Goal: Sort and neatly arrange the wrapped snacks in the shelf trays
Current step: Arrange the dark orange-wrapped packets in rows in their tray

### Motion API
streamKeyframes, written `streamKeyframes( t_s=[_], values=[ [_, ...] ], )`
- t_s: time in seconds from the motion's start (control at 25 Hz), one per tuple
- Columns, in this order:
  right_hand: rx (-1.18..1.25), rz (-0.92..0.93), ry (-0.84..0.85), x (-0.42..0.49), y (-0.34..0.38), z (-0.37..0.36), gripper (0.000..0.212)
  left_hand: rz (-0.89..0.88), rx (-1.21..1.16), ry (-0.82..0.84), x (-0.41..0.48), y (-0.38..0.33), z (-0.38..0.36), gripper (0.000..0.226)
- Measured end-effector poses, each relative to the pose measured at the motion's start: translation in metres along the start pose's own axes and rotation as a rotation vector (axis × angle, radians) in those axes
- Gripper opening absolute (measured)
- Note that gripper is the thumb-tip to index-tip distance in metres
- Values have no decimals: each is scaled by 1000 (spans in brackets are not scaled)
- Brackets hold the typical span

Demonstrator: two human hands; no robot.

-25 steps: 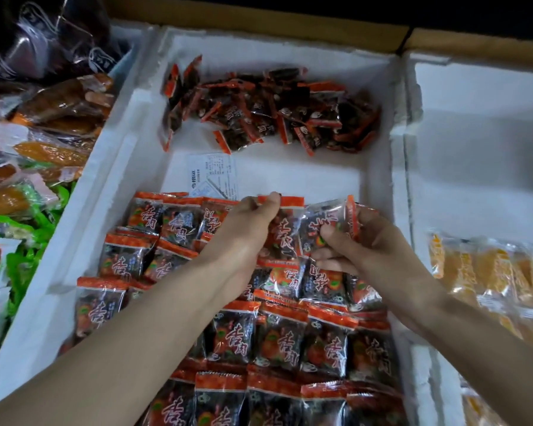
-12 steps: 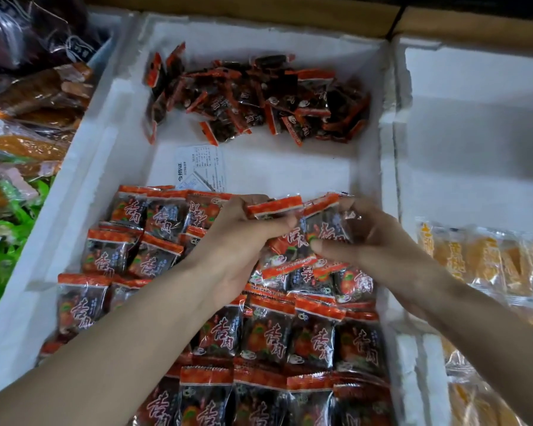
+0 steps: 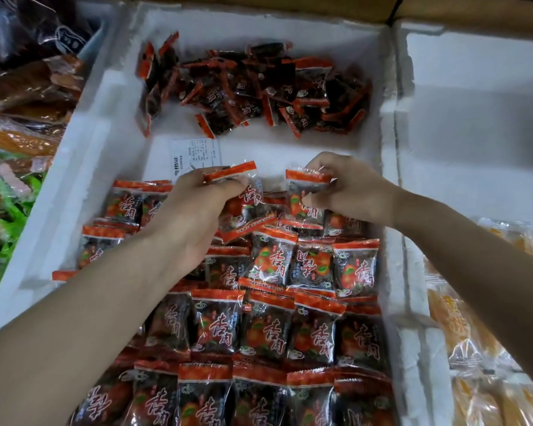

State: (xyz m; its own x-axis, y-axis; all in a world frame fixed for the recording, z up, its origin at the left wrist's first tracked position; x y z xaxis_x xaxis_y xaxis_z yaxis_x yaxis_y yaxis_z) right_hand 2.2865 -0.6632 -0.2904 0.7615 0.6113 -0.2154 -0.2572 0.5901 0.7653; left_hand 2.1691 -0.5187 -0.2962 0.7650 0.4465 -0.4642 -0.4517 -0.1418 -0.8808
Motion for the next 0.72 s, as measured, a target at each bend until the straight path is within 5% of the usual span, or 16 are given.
streamKeyframes(
  t_s=[0.48,0.72],
  values=[
    [-638,30,190,-2,-8,-13,49,-49,5,-4,2,3,7,42],
    [-450,91,91,-9,8,-7,61,-160,150,57,-1,2,-7,24]
  ],
)
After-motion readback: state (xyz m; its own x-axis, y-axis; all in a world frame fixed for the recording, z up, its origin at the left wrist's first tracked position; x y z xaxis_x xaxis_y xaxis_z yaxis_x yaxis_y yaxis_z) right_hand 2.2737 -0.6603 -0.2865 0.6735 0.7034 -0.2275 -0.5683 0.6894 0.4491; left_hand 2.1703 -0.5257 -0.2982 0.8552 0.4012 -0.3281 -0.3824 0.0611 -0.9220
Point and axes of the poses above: each hand's wrist, its own x-axis towards the middle knuckle, its own z-axis out of the back of the hand, y = z × x, the point moved 9 cm from there along x, towards the middle knuckle, and after that the axes turned 8 degrees about x, right-handed, at the moved point
